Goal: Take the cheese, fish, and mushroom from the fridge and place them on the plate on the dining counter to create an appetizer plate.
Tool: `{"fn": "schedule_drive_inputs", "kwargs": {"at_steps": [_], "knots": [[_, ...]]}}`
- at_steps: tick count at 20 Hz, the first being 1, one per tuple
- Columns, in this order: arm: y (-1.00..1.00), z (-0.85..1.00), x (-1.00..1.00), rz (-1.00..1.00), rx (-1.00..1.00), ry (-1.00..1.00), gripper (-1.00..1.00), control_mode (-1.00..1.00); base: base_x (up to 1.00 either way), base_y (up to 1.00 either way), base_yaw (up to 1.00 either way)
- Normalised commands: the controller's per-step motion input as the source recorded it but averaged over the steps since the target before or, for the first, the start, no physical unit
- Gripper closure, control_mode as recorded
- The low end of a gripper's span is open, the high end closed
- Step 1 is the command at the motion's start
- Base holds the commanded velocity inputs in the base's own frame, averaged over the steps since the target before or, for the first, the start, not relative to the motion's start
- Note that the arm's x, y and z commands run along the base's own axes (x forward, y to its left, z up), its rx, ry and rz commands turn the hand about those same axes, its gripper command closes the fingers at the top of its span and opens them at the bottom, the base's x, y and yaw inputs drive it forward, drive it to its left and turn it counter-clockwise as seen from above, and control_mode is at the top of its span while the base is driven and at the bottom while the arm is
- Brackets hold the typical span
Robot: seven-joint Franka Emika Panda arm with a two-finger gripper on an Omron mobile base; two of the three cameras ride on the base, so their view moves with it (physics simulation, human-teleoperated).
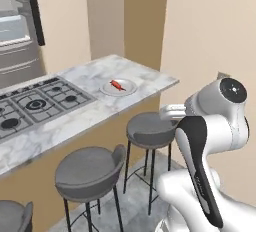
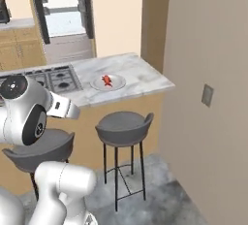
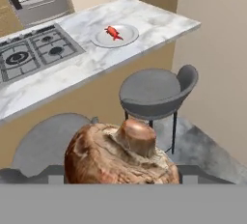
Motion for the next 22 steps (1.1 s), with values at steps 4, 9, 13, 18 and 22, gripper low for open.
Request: {"fn": "schedule_drive_inputs", "kwargs": {"at_steps": [4,9,13,18,22], "knots": [[0.0,0.0,0.0,0.0,0.0,0.0,1.0,1.0,1.0,-0.84,0.49],[0.0,0.0,0.0,0.0,0.0,0.0,1.0,1.0,1.0,-0.76,0.48],[0.0,0.0,0.0,0.0,0.0,0.0,1.0,1.0,1.0,-0.4,0.41],[0.0,0.0,0.0,0.0,0.0,0.0,1.0,1.0,0.81,0.0,0.15],[0.0,0.0,0.0,0.0,0.0,0.0,1.0,1.0,0.24,0.0,0.0]]}}
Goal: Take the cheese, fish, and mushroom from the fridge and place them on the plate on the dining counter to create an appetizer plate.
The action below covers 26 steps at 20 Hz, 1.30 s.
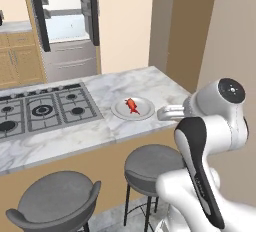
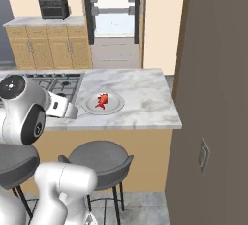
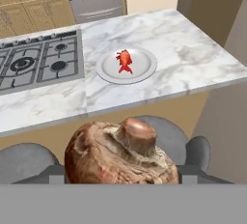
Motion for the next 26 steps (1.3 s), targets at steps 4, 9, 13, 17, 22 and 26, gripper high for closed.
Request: {"fn": "schedule_drive_inputs", "kwargs": {"at_steps": [4,9,13,17,22,26], "knots": [[0.0,-0.04,0.13,0.0,0.0,0.0,1.0,-1.0,0.08,0.0,0.0],[-0.04,-0.09,0.67,0.02,0.01,0.0,1.0,-1.0,0.0,0.0,0.0],[-0.06,-0.08,0.92,0.05,0.05,0.05,1.0,-1.0,0.0,0.0,0.0],[0.06,-0.19,0.78,0.0,0.01,0.1,1.0,-1.0,0.0,0.0,0.0],[0.16,-0.3,0.83,0.0,0.0,0.11,1.0,-1.0,0.0,0.0,0.0],[0.22,-0.28,0.66,0.0,0.0,0.04,1.0,-1.0,0.0,0.0,0.0]]}}
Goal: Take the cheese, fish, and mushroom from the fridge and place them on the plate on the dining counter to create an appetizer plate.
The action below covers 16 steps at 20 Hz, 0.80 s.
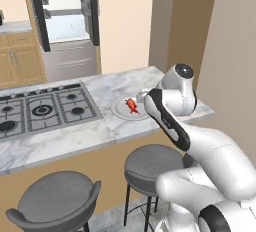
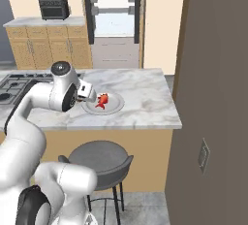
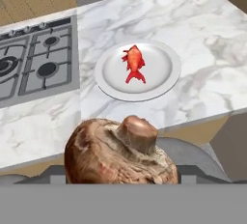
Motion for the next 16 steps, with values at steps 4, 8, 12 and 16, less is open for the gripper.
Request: {"fn": "schedule_drive_inputs", "kwargs": {"at_steps": [4,8,12,16], "knots": [[0.24,-0.31,0.62,0.0,0.0,0.01,1.0,-1.0,0.0,0.0,0.0],[0.22,-0.43,0.62,0.0,0.0,0.0,1.0,-1.0,0.0,0.0,0.0],[0.04,-0.3,0.65,0.0,0.0,0.0,1.0,-1.0,0.0,0.0,0.0],[-0.05,-0.11,0.62,0.0,0.0,0.0,1.0,-1.0,0.0,0.0,0.0]]}}
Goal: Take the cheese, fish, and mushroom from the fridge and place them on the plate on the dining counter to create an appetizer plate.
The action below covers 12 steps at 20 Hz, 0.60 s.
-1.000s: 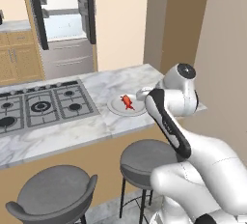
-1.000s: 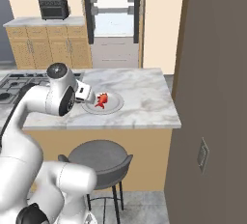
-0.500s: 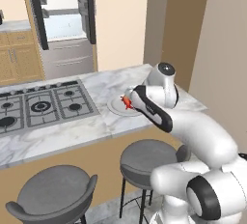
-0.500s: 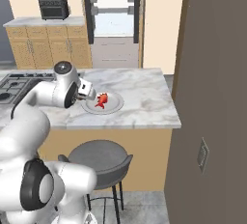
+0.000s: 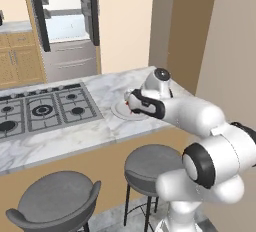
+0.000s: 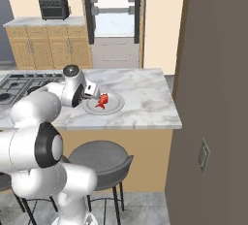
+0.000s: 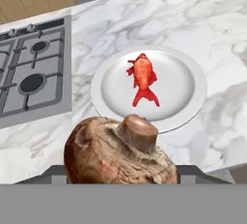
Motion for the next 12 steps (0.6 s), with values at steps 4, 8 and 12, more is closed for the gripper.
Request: {"fn": "schedule_drive_inputs", "kwargs": {"at_steps": [4,8,12], "knots": [[-0.03,-0.11,0.61,0.0,0.0,0.0,1.0,-1.0,0.0,0.0,0.0],[0.0,-0.16,0.41,-0.02,0.0,0.0,1.0,-1.0,0.0,0.0,0.0],[0.01,-0.27,0.37,0.0,0.0,0.0,1.0,-1.0,0.0,0.0,0.0]]}}
